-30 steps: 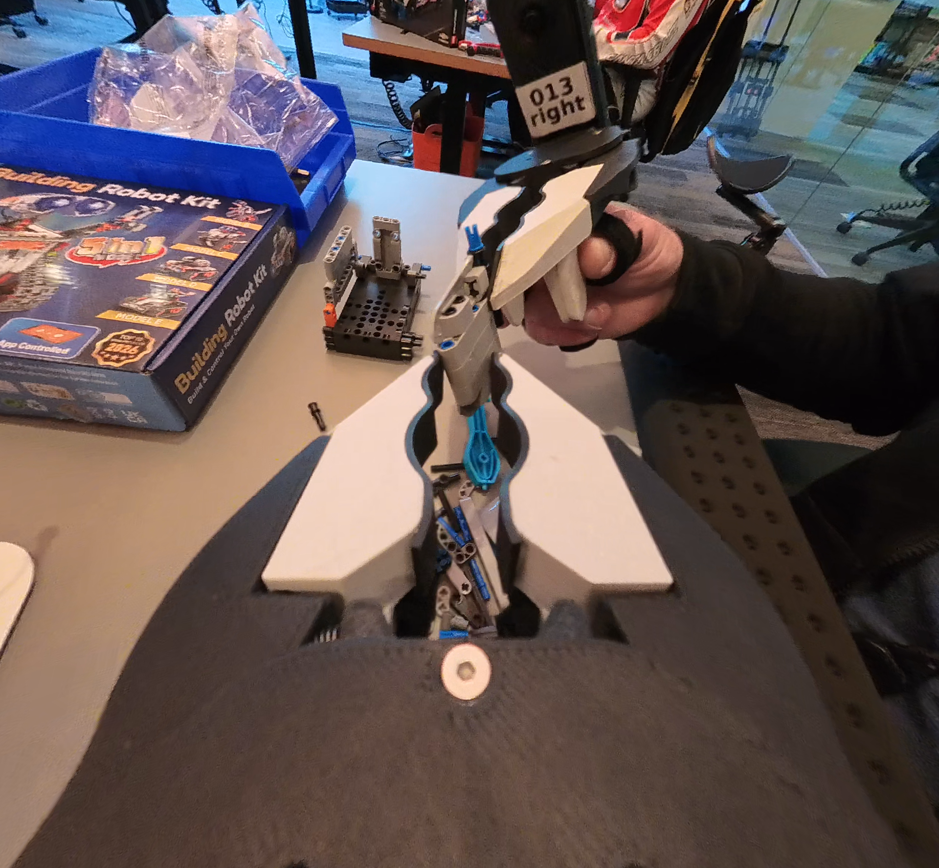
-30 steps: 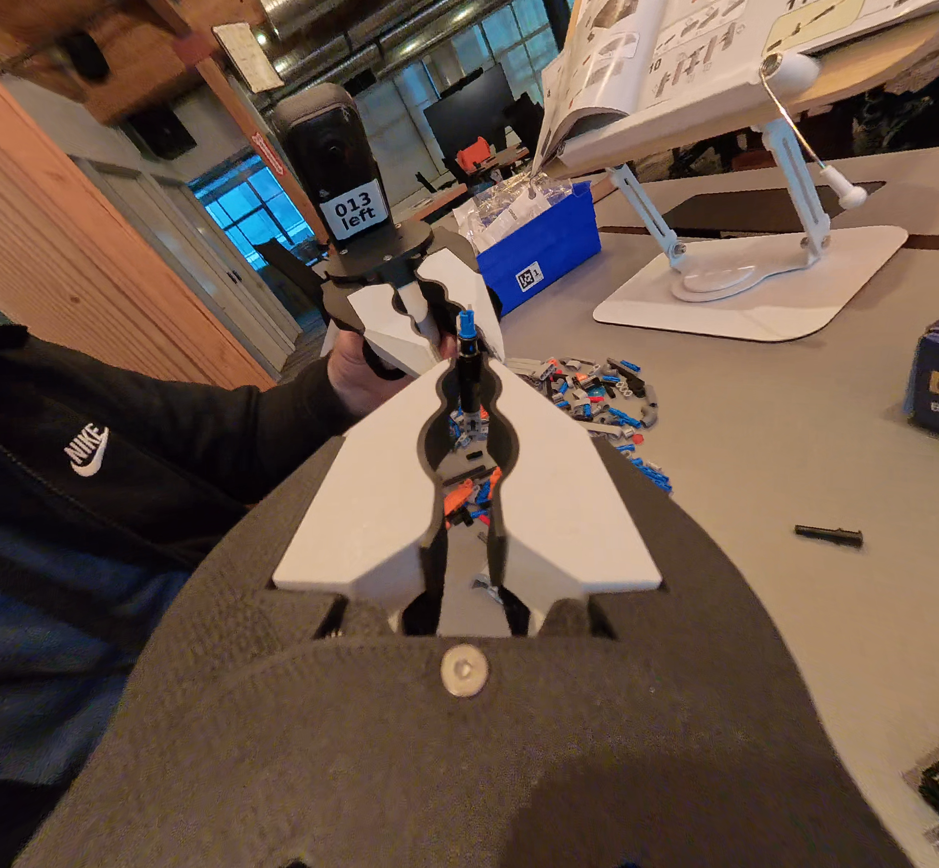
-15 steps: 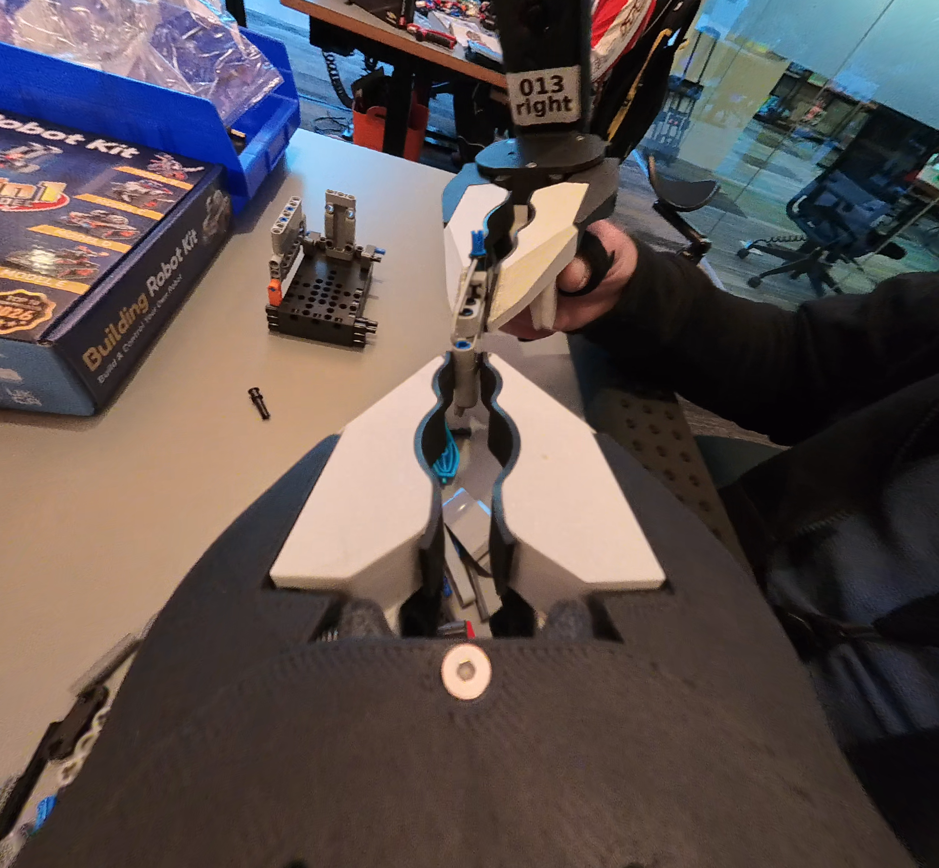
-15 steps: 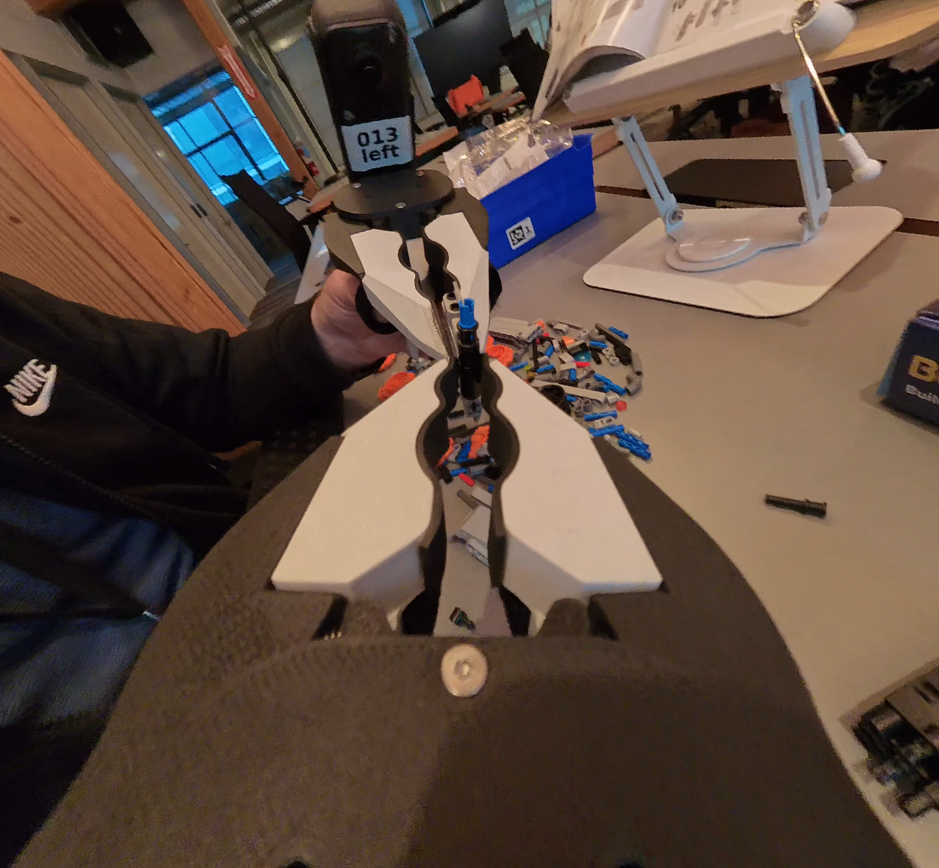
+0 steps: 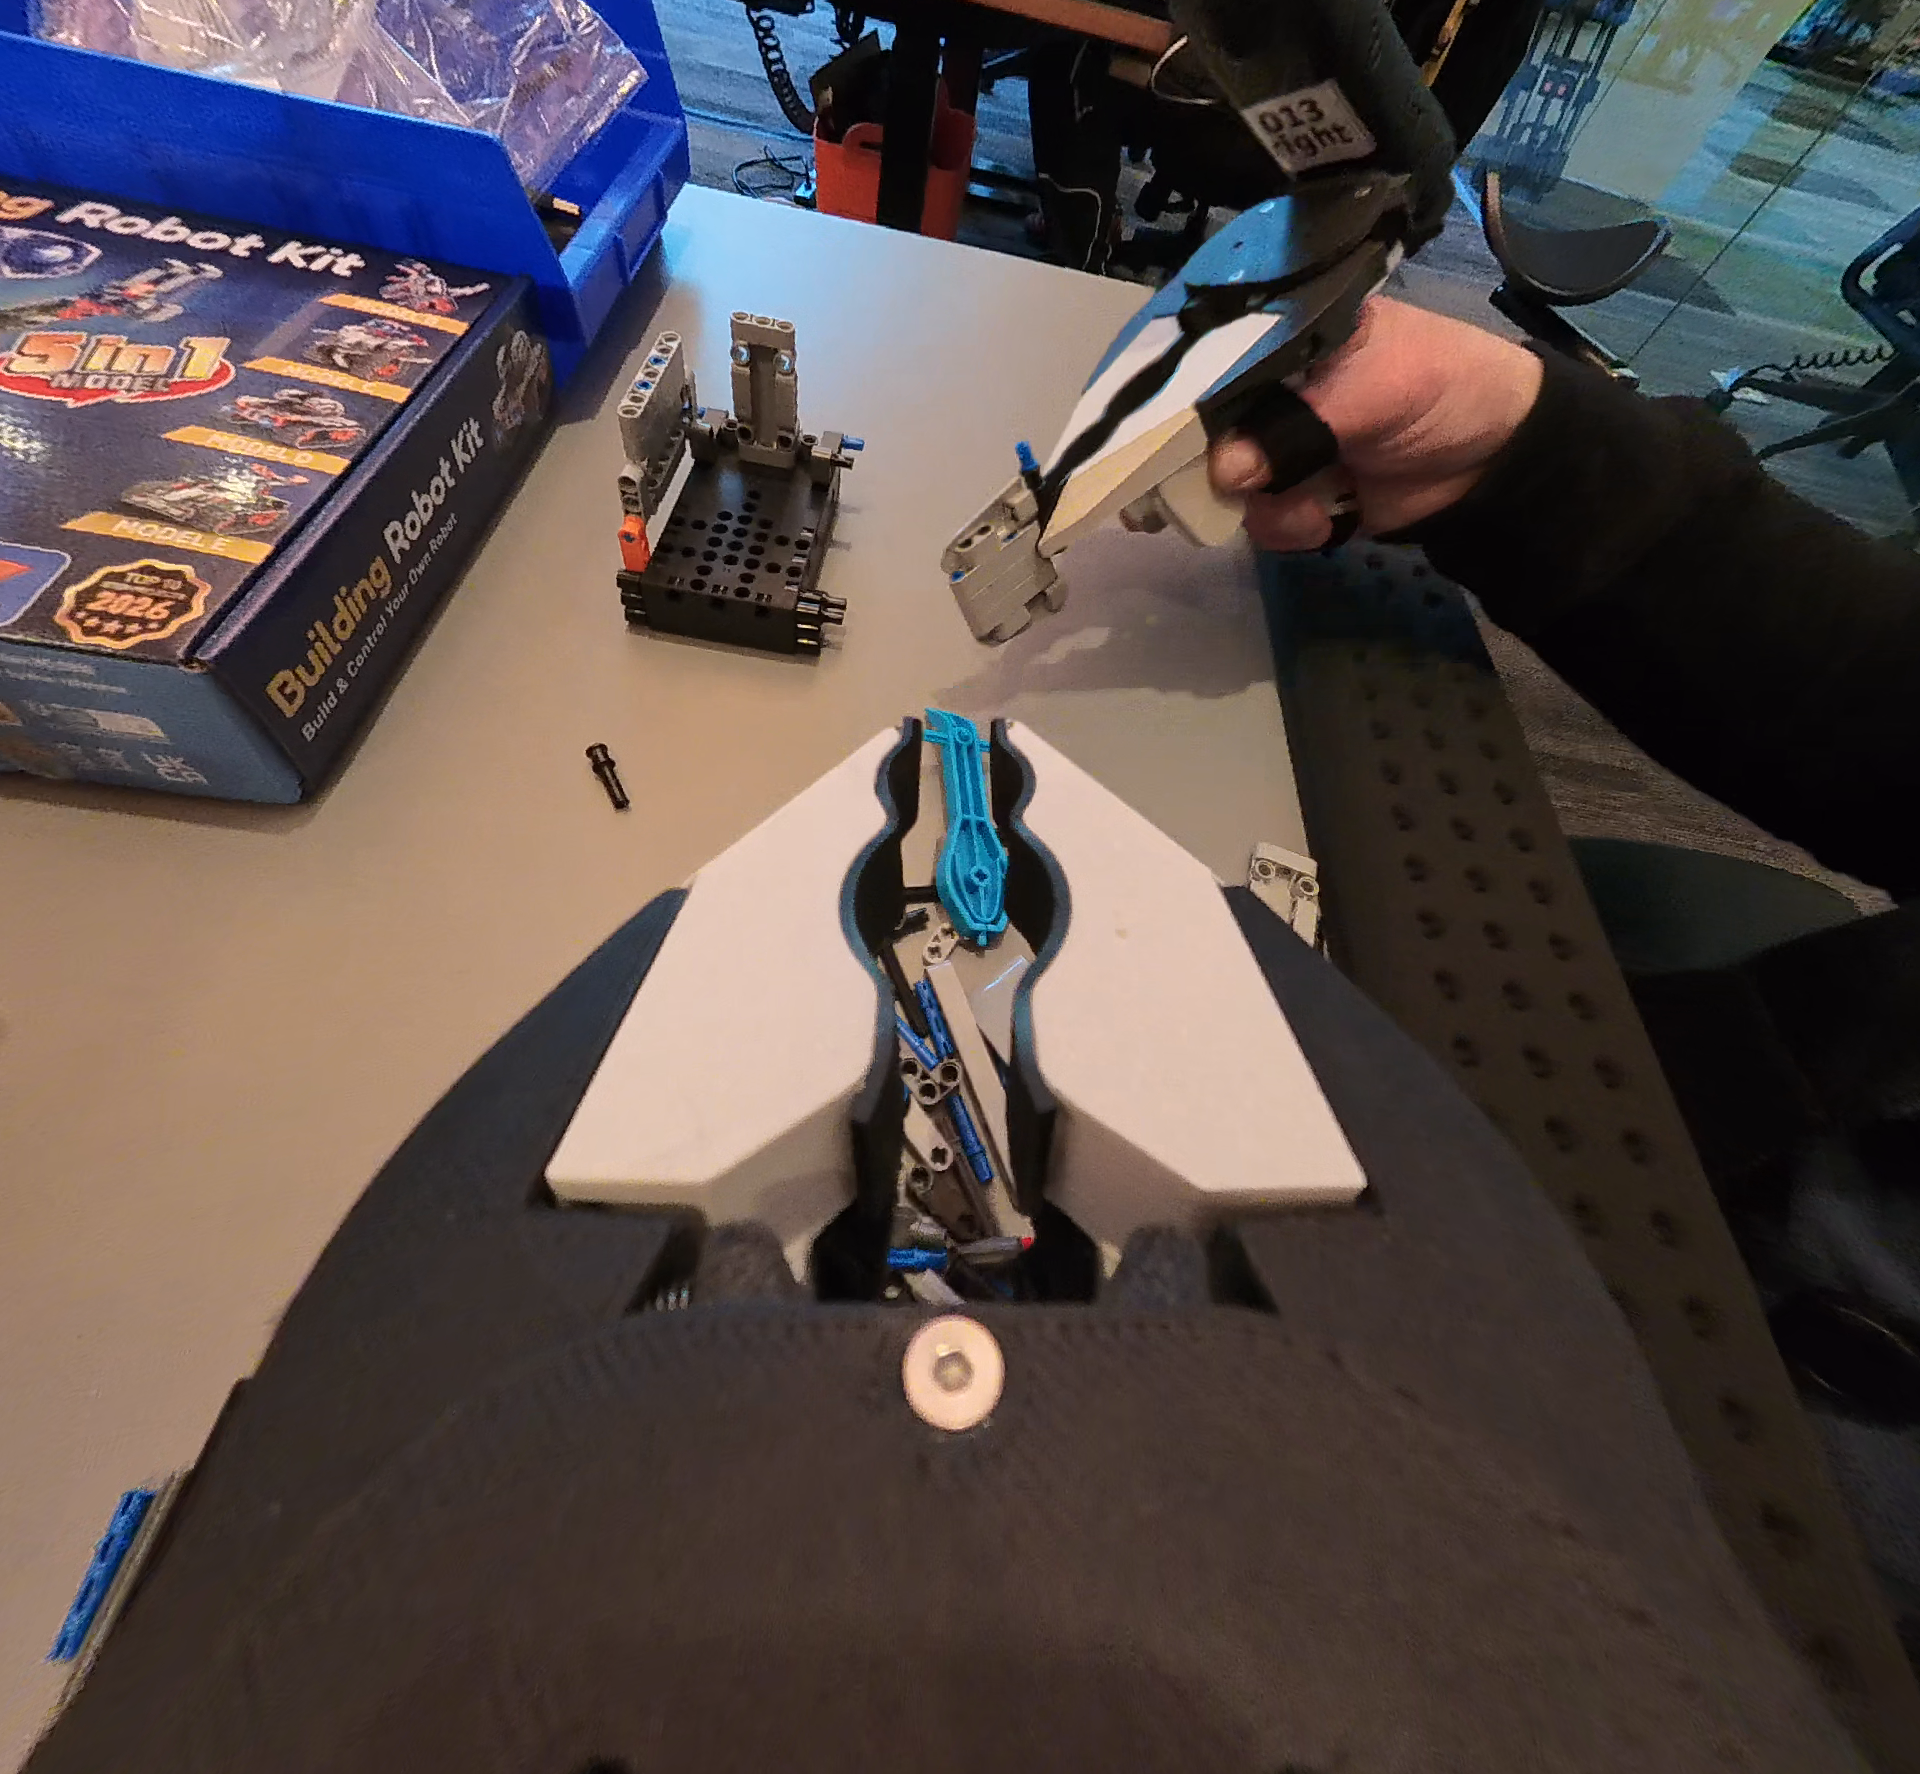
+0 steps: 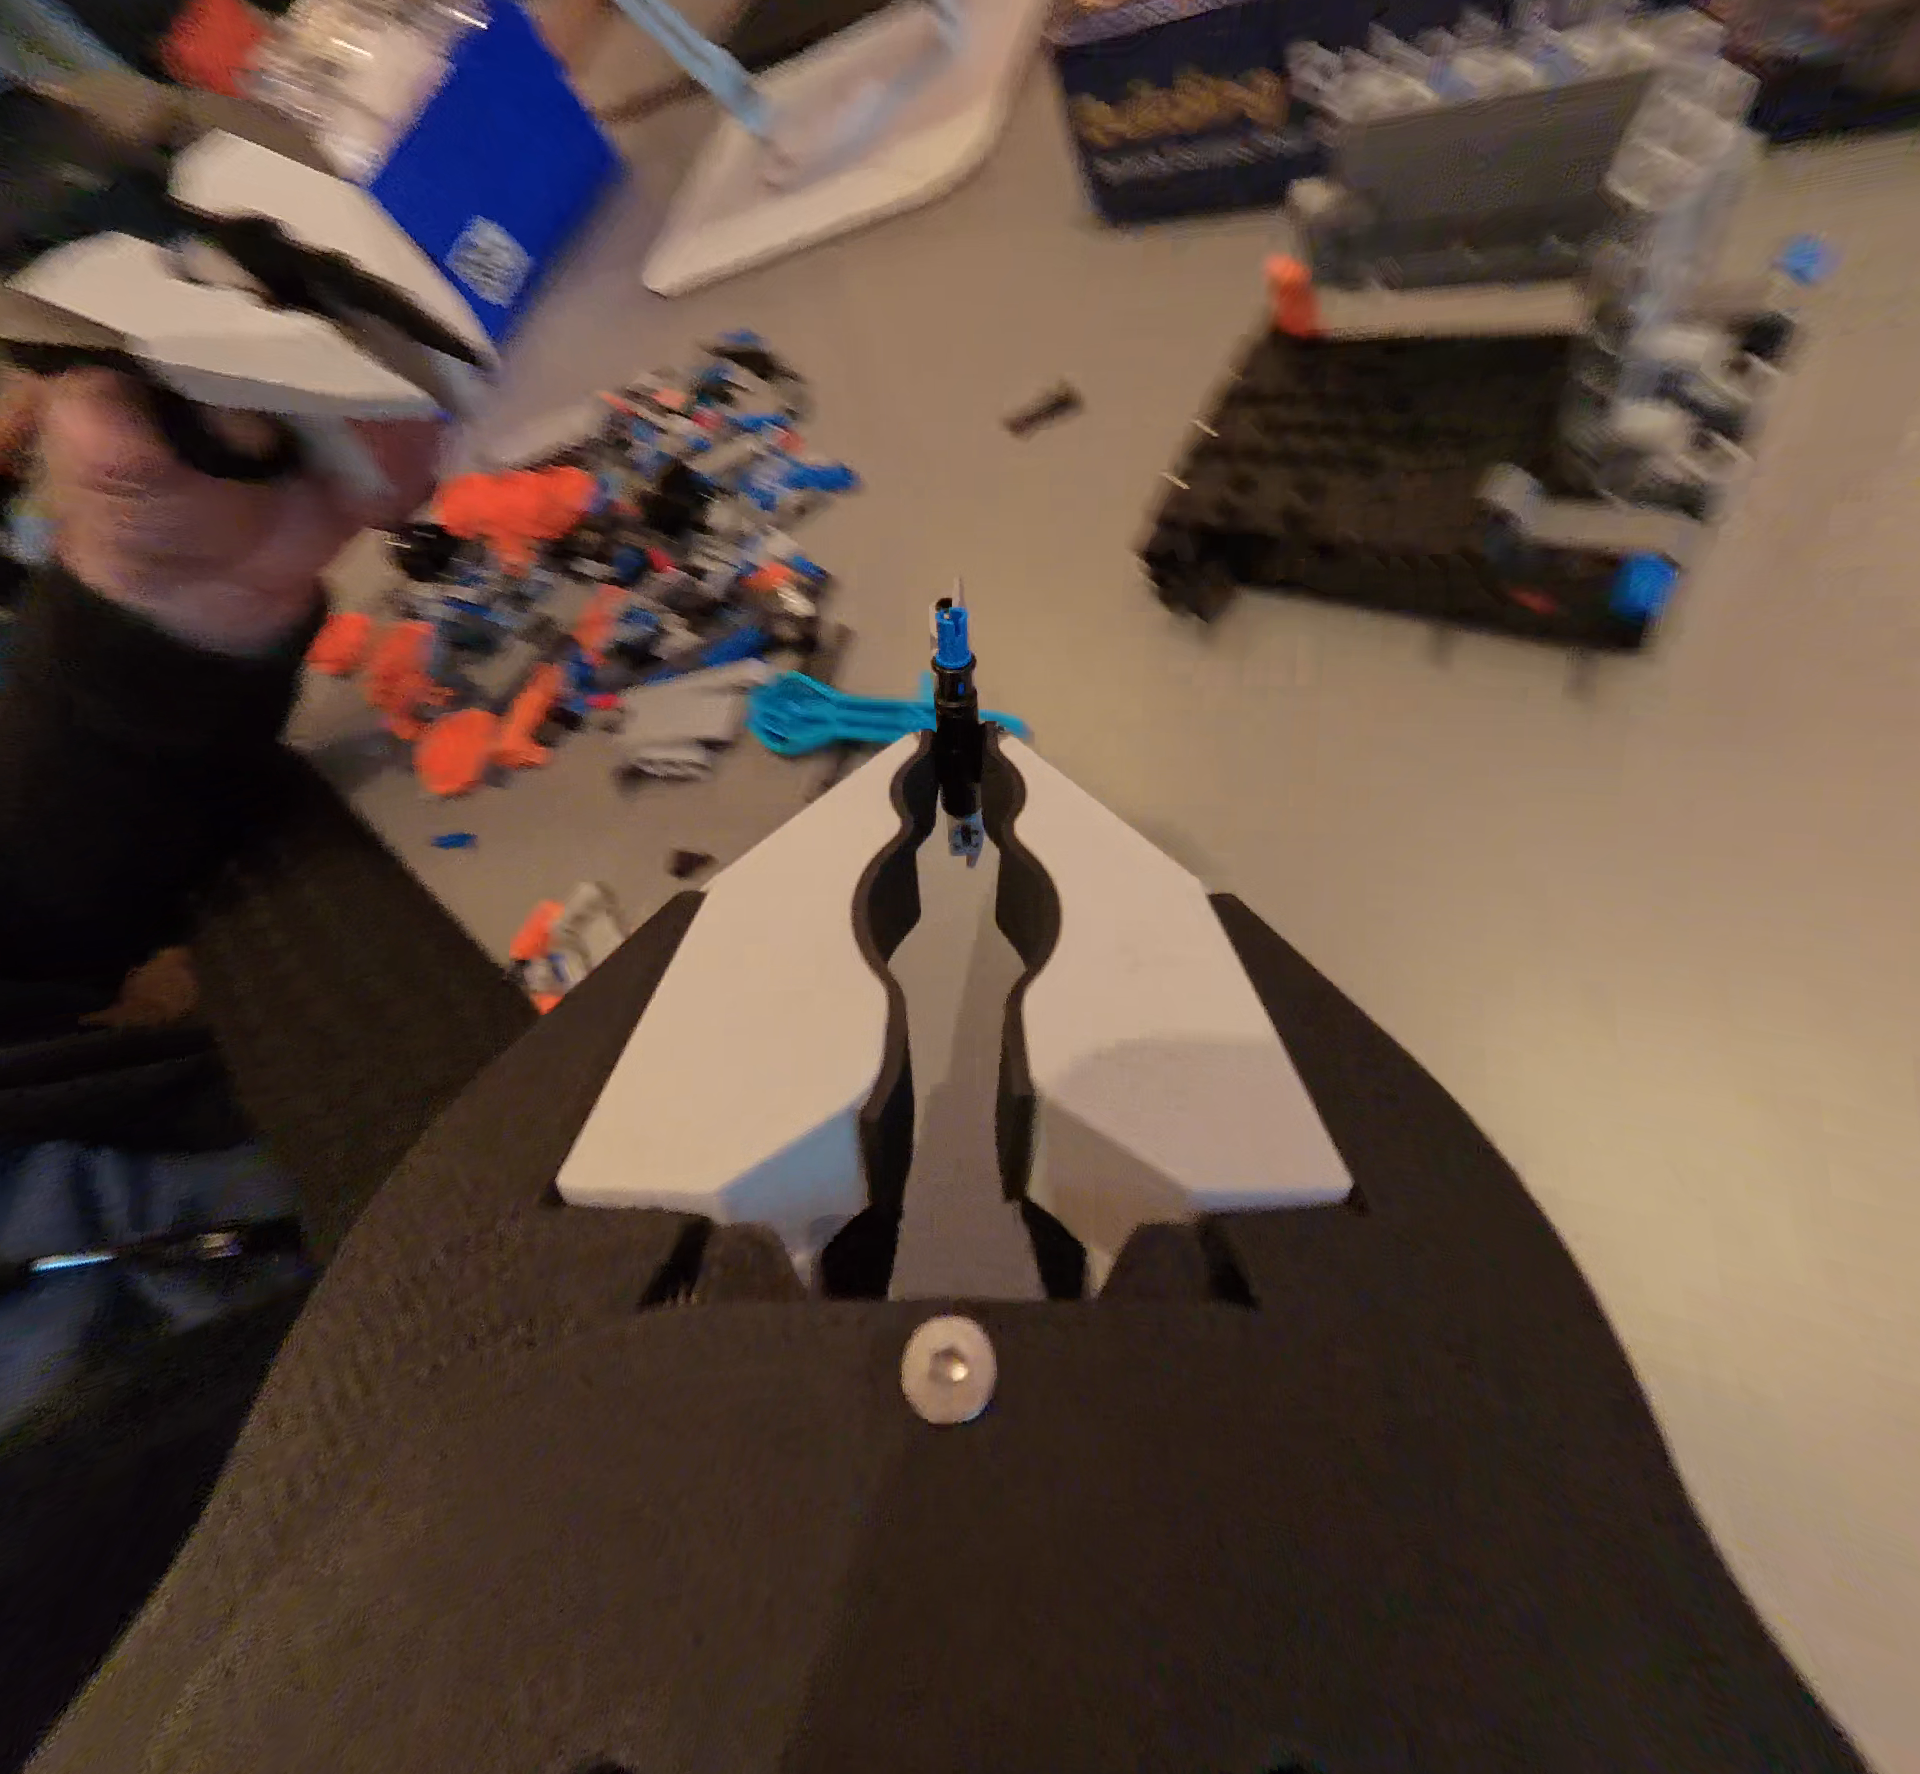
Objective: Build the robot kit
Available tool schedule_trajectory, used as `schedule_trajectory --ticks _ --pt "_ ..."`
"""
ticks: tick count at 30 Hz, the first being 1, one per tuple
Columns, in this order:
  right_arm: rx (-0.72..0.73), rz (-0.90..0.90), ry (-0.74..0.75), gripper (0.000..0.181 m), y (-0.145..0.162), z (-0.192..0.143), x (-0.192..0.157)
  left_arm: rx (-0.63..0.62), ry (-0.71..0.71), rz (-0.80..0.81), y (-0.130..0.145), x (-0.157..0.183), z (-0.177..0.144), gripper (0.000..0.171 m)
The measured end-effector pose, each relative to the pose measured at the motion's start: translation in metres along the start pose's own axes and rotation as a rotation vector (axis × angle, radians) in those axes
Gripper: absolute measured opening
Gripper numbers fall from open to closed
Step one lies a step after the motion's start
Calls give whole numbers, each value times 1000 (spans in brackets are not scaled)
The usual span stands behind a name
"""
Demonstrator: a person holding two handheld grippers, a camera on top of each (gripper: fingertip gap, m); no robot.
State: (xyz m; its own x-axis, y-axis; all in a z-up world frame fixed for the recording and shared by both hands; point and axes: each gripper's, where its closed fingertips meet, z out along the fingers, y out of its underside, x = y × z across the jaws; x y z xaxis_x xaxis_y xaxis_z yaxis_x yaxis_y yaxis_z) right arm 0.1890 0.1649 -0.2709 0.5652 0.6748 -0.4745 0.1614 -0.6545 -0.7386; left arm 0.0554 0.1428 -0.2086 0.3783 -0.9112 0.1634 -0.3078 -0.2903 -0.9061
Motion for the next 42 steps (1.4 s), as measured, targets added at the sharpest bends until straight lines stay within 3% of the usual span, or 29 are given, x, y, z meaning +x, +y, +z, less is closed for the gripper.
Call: schedule_trajectory --ticks 4,10,16,21,26,33,37,42 --pt "-85 74 104 5 26 -11 32 0 12 -15 1 1 2 9" --pt "-140 92 174 12 34 -15 45 -4 1 -10 1 1 1 8" --pt "-210 69 249 33 44 -24 54 -7 -1 -8 1 0 1 8" --pt "-207 -47 379 36 27 -44 56 -11 -59 21 -2 -9 -9 10" --pt "-100 -417 297 41 -43 -14 -13 5 -254 110 -21 -38 -58 14" --pt "92 -774 168 70 -163 73 -101 61 -606 184 -54 -113 -154 22" --pt "175 -907 156 83 -236 127 -119 84 -781 220 -70 -161 -199 28" --pt "226 -1012 146 110 -312 198 -110 55 -889 147 -56 -212 -231 30"
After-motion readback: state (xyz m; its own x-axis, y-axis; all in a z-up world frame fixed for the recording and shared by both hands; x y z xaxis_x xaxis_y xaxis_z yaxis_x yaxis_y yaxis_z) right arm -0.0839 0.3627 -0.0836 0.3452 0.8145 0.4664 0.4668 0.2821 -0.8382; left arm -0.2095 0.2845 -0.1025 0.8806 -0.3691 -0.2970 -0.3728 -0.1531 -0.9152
